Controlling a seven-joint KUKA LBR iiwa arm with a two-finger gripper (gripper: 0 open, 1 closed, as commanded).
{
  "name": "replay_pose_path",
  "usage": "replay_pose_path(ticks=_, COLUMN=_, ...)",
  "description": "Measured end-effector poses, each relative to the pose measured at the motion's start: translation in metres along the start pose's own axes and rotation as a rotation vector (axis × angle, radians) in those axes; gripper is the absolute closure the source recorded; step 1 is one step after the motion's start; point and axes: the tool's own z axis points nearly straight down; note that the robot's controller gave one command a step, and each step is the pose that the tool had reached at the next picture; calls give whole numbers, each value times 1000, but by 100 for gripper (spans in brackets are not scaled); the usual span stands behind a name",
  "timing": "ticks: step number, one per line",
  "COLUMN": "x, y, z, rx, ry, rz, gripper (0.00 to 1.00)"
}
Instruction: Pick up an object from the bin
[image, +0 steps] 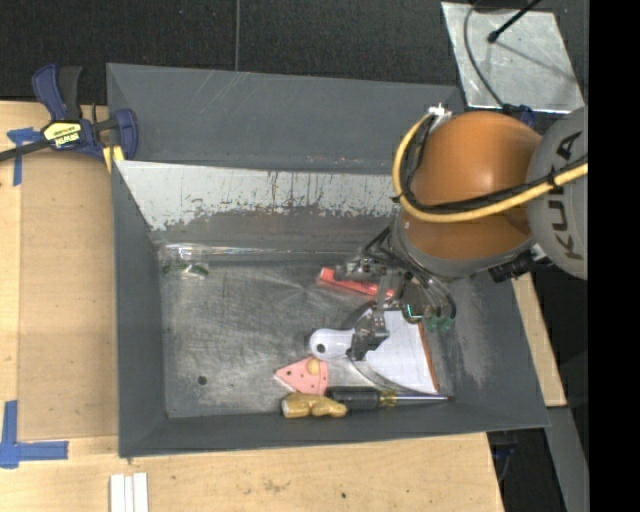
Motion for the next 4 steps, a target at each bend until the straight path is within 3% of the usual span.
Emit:
replay_pose_path(ticks=1, x=0, y=-4, z=38, rx=0, ry=-7, rz=-55, gripper=0)
replay_pose_path(ticks=2, x=6, y=-28, z=104, rx=1, ry=-4, rz=-301, gripper=0)
replay_pose_path(ticks=3, x=-30, y=-14, z=152, rx=8, ry=-8, rz=-346, gripper=100)
replay_pose_path(ticks=4, x=-30, y=-14, z=152, rx=8, ry=-8, rz=-345, gripper=100)
